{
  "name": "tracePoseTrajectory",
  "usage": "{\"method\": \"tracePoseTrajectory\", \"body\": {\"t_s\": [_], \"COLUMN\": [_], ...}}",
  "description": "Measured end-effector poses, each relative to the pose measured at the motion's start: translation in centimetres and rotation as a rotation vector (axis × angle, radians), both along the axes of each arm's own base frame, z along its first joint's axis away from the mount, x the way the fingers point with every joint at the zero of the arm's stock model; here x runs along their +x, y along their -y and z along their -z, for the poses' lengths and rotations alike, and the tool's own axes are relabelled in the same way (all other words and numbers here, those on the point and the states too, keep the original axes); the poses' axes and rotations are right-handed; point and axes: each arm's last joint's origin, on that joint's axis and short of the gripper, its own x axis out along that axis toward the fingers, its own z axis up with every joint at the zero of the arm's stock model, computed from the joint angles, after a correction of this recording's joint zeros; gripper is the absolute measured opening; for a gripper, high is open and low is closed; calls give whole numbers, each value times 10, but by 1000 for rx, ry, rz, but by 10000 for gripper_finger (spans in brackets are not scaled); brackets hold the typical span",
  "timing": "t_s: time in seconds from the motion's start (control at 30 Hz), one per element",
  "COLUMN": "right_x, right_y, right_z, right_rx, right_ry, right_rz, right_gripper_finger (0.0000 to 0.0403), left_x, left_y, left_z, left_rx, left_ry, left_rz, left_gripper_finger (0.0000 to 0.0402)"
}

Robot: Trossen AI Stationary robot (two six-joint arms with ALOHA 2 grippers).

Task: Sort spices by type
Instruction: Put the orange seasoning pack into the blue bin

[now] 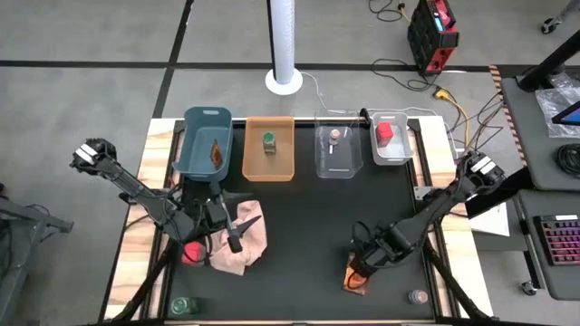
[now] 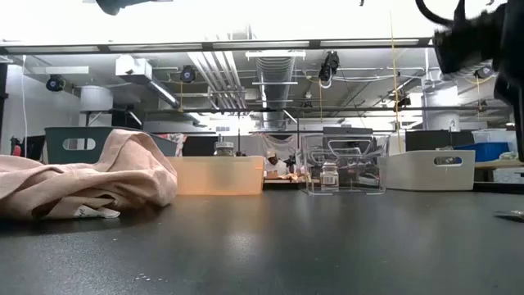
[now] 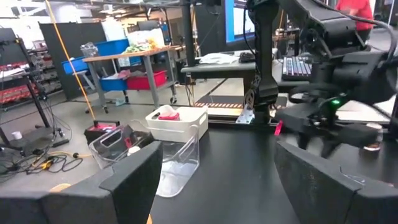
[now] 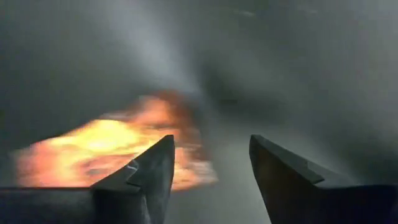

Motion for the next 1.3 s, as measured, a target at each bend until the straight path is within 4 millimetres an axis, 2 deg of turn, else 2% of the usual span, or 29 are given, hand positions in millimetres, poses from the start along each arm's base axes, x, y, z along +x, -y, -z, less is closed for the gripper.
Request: {"method": "tracePoseTrajectory", "body": {"t_s": [0.07,0.17,0.37,0.47,0.6,0.77,0.8,1.0,1.07,1.13,1.3], "right_x": [4,12,20,22,25,27,27,24,24,25,36], "right_y": [-4,-10,-15,-13,-10,-5,-4,4,7,10,10], "right_z": [4,22,66,81,84,73,69,38,21,5,-16], "right_rx": [24,31,-16,-37,-35,-122,-142,-256,-333,-455,-789], "right_ry": [35,34,-99,-155,-162,-84,-59,84,189,299,503], "right_rz": [-4,-18,-52,-75,-130,-158,-164,-182,-199,-208,-265], "right_gripper_finger": [212,227,240,216,145,32,22,9,9,9,8], "left_x": [1,4,10,14,22,33,36,50,53,55,54], "left_y": [1,3,7,10,16,24,26,35,37,38,38], "left_z": [2,7,11,5,-6,-16,-18,-15,-12,-9,-7], "left_rx": [-9,-5,5,16,59,112,114,210,224,228,191], "left_ry": [-2,-16,-27,-24,-28,-40,-40,-102,-116,-123,-102], "left_rz": [0,0,0,1,2,-8,-11,-71,-98,-116,-122], "left_gripper_finger": [291,291,291,291,291,291,291,291,291,291,291]}}
